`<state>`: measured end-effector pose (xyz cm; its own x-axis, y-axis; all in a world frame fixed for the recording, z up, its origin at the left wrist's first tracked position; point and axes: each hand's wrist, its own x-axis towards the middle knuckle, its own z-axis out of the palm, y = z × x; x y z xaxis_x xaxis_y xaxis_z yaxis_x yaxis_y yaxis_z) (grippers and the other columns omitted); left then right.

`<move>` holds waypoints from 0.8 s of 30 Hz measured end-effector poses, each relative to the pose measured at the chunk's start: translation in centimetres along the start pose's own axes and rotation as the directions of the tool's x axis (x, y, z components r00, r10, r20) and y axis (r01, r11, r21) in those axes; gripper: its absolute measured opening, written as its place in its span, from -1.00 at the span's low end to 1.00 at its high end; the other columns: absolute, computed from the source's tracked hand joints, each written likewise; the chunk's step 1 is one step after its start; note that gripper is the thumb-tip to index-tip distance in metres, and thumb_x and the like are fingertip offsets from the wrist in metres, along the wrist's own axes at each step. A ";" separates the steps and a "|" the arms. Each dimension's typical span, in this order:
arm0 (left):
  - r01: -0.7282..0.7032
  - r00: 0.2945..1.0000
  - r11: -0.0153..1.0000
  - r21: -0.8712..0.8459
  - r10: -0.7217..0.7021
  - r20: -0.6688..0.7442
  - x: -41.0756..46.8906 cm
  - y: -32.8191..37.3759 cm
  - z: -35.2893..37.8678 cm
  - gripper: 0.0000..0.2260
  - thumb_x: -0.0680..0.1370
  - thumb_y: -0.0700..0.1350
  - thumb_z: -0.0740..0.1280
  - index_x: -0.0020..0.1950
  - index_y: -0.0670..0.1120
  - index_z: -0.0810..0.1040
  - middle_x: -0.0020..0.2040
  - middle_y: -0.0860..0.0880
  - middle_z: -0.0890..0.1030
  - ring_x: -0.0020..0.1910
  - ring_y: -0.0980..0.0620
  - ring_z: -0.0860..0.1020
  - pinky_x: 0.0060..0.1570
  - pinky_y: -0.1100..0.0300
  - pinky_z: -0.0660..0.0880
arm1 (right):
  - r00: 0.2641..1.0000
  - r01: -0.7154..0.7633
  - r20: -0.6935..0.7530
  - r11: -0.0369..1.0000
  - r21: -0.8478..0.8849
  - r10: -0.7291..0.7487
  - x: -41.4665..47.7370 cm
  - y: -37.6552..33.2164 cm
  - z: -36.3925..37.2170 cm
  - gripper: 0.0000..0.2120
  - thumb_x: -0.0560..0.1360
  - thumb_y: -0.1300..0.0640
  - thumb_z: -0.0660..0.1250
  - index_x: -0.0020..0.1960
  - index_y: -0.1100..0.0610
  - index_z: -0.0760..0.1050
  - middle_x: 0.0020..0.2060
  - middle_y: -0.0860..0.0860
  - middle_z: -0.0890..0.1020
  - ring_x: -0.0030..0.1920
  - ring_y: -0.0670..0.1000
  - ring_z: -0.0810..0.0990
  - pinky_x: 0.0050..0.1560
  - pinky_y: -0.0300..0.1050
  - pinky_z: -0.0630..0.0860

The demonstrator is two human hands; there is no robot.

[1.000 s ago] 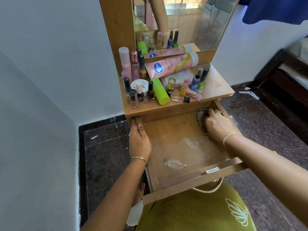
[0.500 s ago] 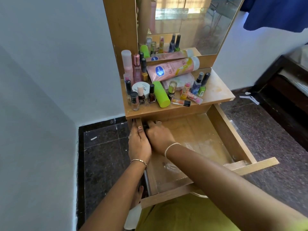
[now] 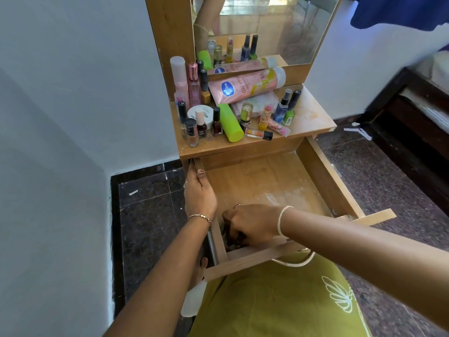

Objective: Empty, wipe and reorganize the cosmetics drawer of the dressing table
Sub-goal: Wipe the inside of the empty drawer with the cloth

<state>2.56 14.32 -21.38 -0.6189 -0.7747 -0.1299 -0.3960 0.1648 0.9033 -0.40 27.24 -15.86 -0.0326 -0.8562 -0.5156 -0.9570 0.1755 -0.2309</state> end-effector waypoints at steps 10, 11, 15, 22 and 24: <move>0.032 0.998 0.999 -0.042 -0.029 0.058 0.0 -0.1 0.1 -0.61 0.66 0.03 -0.05 0.48 0.02 0.20 0.42 -0.10 0.36 0.38 -0.15 0.34 0.35 -0.12 0.28 | 0.976 -0.134 -0.171 0.991 0.003 0.133 2.1 1.5 -0.2 -0.73 0.45 0.24 0.35 0.14 0.18 0.58 0.11 0.08 0.53 0.09 0.09 0.52 0.01 -0.05 0.53; 0.029 0.998 0.998 -0.048 -0.027 0.059 0.0 -0.1 0.1 -0.61 0.66 0.02 -0.05 0.48 0.02 0.20 0.43 -0.10 0.36 0.39 -0.15 0.33 0.36 -0.12 0.27 | 0.967 -0.154 -0.207 0.988 -0.011 0.149 2.4 2.1 -0.3 -0.73 0.46 0.25 0.32 0.15 0.18 0.57 0.15 0.08 0.52 0.13 0.10 0.51 0.08 -0.03 0.52; 0.013 0.999 0.997 -0.081 -0.010 0.044 -0.2 -0.2 0.1 -0.63 0.66 0.00 -0.03 0.47 0.02 0.23 0.41 -0.10 0.37 0.39 -0.13 0.32 0.36 -0.04 0.25 | 0.913 -0.242 -0.333 0.970 0.024 0.236 4.5 4.2 -1.1 -0.70 0.54 0.29 0.20 0.24 0.19 0.52 0.29 0.10 0.47 0.23 0.10 0.50 0.20 0.00 0.47; 0.014 0.998 0.997 -0.071 -0.010 0.054 0.0 -0.4 0.0 -0.62 0.66 0.01 -0.03 0.48 0.05 0.22 0.41 -0.09 0.38 0.38 -0.12 0.34 0.33 -0.02 0.28 | 0.874 -0.307 -0.386 0.951 0.030 0.294 5.2 5.9 0.7 -0.51 0.62 0.22 0.07 0.54 0.05 0.14 0.53 0.03 0.13 0.38 0.15 0.36 0.31 0.07 0.41; 0.009 0.998 0.998 -0.070 -0.005 0.059 0.0 -0.4 0.0 -0.62 0.66 0.02 -0.03 0.48 0.06 0.20 0.43 -0.06 0.35 0.39 -0.10 0.31 0.35 -0.02 0.26 | 0.864 -0.350 -0.378 0.936 0.021 0.332 4.3 6.9 1.3 -0.49 0.61 0.23 0.06 0.54 0.03 0.12 0.54 0.02 0.11 0.36 0.17 0.39 0.26 0.10 0.45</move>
<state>2.74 14.27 -21.68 -0.6557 -0.7382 -0.1586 -0.3536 0.1147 0.9283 -6.77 25.40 -20.80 -0.4545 -0.8655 -0.2106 -0.8788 0.4743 -0.0528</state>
